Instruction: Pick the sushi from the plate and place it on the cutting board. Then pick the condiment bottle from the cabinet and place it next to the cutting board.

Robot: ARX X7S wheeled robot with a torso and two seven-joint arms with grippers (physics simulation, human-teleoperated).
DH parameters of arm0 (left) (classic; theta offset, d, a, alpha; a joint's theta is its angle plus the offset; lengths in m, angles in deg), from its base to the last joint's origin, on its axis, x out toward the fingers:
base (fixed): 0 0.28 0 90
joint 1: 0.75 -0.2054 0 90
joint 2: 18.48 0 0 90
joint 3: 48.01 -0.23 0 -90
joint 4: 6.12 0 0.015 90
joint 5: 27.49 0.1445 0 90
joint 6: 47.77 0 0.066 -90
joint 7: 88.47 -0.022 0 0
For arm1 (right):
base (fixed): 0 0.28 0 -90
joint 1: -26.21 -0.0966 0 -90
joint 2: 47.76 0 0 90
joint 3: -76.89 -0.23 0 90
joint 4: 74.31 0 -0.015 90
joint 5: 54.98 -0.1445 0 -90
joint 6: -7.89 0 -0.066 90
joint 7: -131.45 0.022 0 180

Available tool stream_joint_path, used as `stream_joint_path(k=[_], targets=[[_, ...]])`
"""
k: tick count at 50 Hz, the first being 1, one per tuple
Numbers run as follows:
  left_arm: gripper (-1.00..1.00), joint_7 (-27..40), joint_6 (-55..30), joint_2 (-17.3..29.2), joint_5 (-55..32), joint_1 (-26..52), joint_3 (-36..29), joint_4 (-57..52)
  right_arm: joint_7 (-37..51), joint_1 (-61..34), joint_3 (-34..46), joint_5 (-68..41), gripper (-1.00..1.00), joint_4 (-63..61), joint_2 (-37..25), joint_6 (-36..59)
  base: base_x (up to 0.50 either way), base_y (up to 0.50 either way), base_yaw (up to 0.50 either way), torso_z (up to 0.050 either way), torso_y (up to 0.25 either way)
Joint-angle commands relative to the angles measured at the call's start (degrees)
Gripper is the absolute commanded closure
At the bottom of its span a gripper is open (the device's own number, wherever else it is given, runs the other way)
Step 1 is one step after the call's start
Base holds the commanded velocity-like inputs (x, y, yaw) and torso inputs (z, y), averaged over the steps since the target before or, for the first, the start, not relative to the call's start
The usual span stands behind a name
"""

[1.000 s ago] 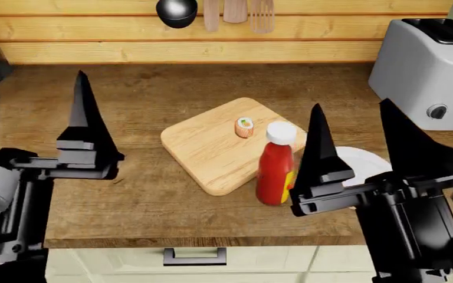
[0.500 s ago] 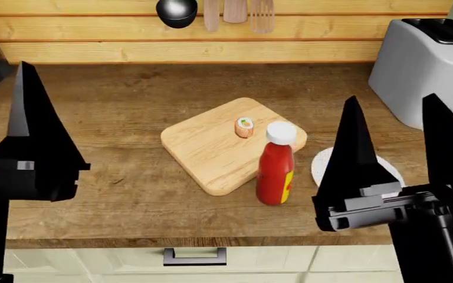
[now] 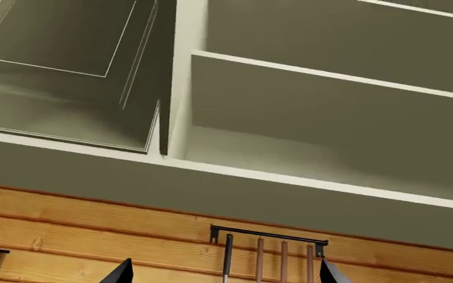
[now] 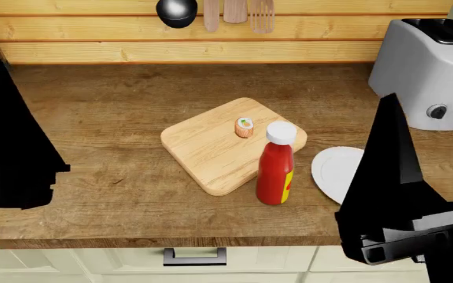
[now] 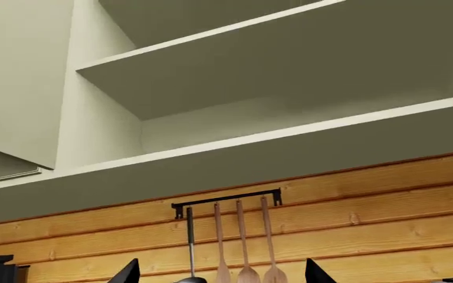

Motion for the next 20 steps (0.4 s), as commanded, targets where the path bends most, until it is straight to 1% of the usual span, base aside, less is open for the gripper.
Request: stream_joint_path(k=[1, 8, 20], targets=[[-1.0, 6.3, 6.6, 6.9, -0.6, -1.5, -3.3, -0.1, 8.9, -14.4, 20.2, 5.5, -1.0, -0.1, -7.3, -9.0, 0.0, 0.0, 0.0, 0.0, 0.0], [-1.0, 9.1, 9.5, 10.0, -0.1, -1.9, -5.2, 0.0, 13.0, -24.9, 32.7, 8.3, -1.0, -0.1, -9.4, -12.3, 0.0, 0.0, 0.0, 0.0, 0.0], [-1.0, 11.4, 12.9, 12.6, -0.4, -2.7, -6.1, 0.2, 18.9, -41.2, 51.8, 13.1, -1.0, -0.1, -11.6, -16.9, 0.0, 0.0, 0.0, 0.0, 0.0]])
